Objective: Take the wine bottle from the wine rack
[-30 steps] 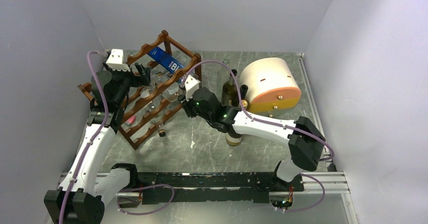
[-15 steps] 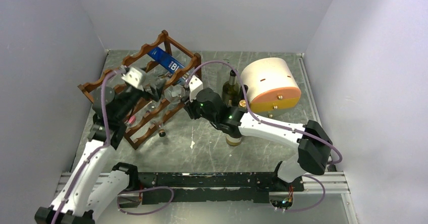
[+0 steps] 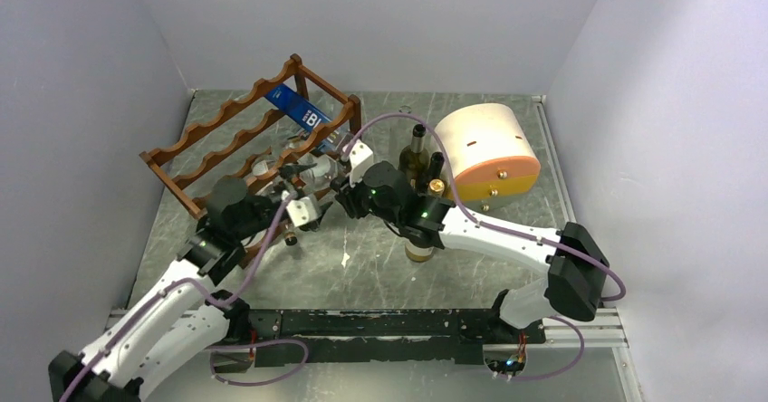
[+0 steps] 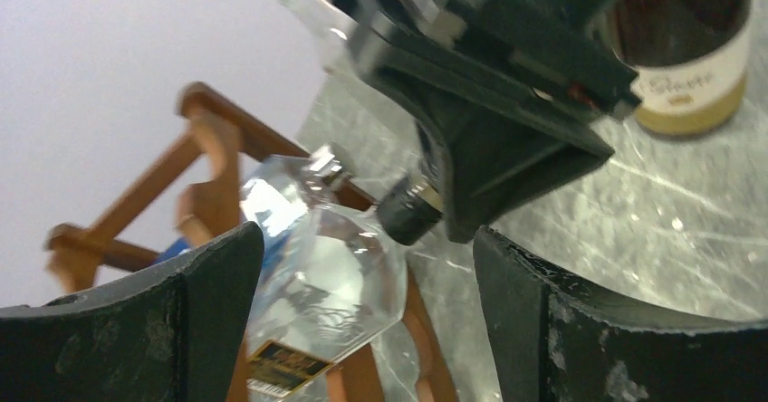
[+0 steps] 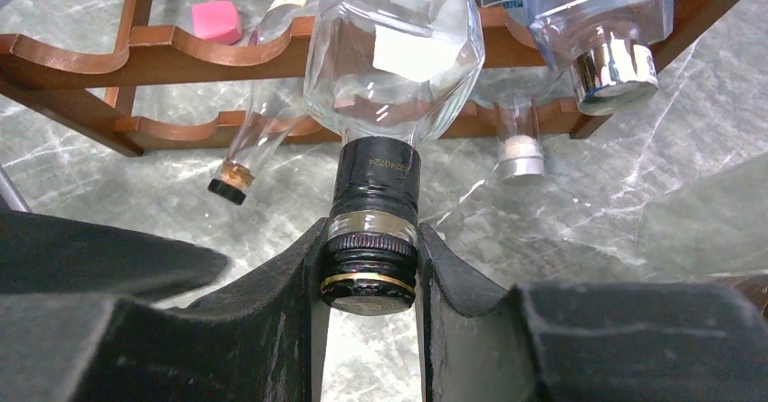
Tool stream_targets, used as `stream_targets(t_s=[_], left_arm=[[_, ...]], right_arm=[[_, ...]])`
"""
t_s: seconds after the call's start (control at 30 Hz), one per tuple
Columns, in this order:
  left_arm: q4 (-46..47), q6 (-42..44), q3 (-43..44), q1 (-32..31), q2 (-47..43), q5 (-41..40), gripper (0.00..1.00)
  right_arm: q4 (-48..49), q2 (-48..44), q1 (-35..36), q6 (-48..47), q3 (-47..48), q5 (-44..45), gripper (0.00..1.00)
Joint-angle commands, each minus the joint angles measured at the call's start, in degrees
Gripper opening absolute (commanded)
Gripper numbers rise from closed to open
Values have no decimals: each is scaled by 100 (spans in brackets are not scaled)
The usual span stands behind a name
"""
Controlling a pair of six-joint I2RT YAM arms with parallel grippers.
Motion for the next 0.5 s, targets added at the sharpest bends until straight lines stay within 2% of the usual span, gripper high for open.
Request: stream_targets(t_s=[0.0, 0.17, 0.23, 0.33, 0.47], left_arm=[[-464, 905, 347, -292, 598, 148, 89], [-630, 1361, 689, -332, 1117, 380, 85], [-984, 2045, 770, -387, 1257, 516, 82], [-773, 2441, 690, -535, 1297, 112, 83], [-799, 2828, 829, -607, 1503, 108, 82]], right_arm=[[83, -409, 53, 119, -190, -573, 0], [83, -511, 29, 136, -212, -794, 0], [108, -562, 16, 131, -399, -832, 0], [193, -658, 19, 150, -480, -891, 0], [148, -696, 9, 145, -471, -953, 0]])
